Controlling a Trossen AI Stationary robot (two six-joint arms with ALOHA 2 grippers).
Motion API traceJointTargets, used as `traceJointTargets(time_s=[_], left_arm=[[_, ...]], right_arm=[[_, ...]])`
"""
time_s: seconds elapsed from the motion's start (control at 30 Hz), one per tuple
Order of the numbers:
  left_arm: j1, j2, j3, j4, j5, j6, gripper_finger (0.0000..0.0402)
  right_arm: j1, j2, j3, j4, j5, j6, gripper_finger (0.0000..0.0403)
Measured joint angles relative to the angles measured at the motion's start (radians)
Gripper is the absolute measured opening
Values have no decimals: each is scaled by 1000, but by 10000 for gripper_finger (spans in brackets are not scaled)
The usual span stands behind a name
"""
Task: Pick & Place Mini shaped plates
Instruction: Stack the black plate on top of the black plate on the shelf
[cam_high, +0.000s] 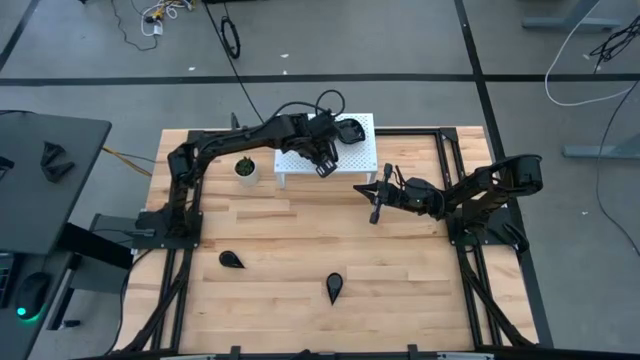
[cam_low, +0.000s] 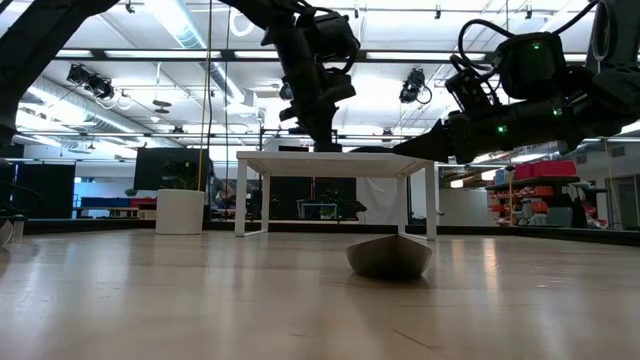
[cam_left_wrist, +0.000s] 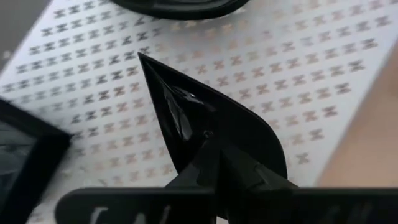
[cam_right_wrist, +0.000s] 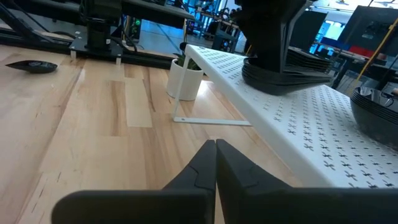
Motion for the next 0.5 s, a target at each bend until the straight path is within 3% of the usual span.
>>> traceJointTargets(time_s=[0.17, 0.5], left_arm=[[3, -3, -1, -17, -62, 15, 8], [23, -97, -5, -39, -79, 34, 13]], right_arm=[[0, 0, 0, 0, 0, 0, 11], [0, 0, 0, 0, 0, 0, 11]])
